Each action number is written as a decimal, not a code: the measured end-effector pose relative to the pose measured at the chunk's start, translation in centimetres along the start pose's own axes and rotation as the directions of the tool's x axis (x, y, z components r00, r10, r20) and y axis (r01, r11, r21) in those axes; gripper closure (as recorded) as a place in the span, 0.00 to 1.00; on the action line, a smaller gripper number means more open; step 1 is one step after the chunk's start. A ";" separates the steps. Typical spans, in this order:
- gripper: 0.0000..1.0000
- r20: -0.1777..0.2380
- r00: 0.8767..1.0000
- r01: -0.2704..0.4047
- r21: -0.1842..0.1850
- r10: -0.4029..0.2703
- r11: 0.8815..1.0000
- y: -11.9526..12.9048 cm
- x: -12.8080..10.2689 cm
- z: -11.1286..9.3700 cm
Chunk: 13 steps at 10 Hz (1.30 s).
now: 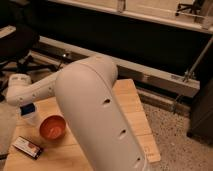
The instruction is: Place the white sponge in the ceramic cup
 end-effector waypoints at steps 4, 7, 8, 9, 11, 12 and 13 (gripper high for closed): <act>1.00 -0.010 1.000 -0.011 -0.002 0.011 1.000 -1.2 1.1 0.9; 0.86 -0.005 1.000 -0.011 -0.020 0.011 1.000 -1.3 0.9 0.3; 0.76 -0.001 1.000 -0.009 -0.026 0.009 1.000 -1.1 0.8 0.0; 0.66 0.003 1.000 -0.006 -0.031 0.006 1.000 -0.9 0.6 -0.2; 0.43 0.008 1.000 0.003 -0.041 -0.003 0.999 -0.6 0.5 -0.7; 0.35 0.008 1.000 0.006 -0.045 -0.006 0.999 -0.4 0.6 -0.8; 0.25 0.008 1.000 0.008 -0.049 -0.008 0.999 -0.3 0.7 -0.9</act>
